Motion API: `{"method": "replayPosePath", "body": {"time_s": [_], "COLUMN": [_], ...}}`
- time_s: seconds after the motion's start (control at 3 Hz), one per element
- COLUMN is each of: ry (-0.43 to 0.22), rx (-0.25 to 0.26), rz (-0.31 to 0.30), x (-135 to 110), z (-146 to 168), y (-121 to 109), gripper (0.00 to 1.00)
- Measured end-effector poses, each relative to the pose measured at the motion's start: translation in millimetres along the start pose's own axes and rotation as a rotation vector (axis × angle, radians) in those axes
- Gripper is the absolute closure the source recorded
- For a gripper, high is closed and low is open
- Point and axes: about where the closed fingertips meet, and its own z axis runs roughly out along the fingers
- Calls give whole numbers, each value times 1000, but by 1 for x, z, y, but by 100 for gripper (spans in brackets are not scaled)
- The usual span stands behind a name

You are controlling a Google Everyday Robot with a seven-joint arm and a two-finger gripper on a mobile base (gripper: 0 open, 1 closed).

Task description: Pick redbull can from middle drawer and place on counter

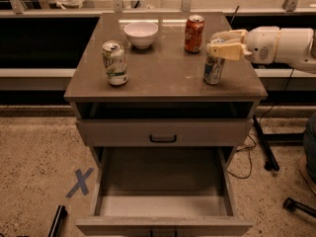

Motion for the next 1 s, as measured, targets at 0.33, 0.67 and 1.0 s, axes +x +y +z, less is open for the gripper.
{"method": "replayPosePath", "body": {"time_s": [0.33, 0.67, 1.0], "ry": [1, 0, 0], "rx": [-4, -8, -8], "rz": [-2, -2, -2], "x": [-1, -1, -1], "z": [3, 5, 5], "y": [1, 2, 2], "gripper": [11, 0, 0]}}
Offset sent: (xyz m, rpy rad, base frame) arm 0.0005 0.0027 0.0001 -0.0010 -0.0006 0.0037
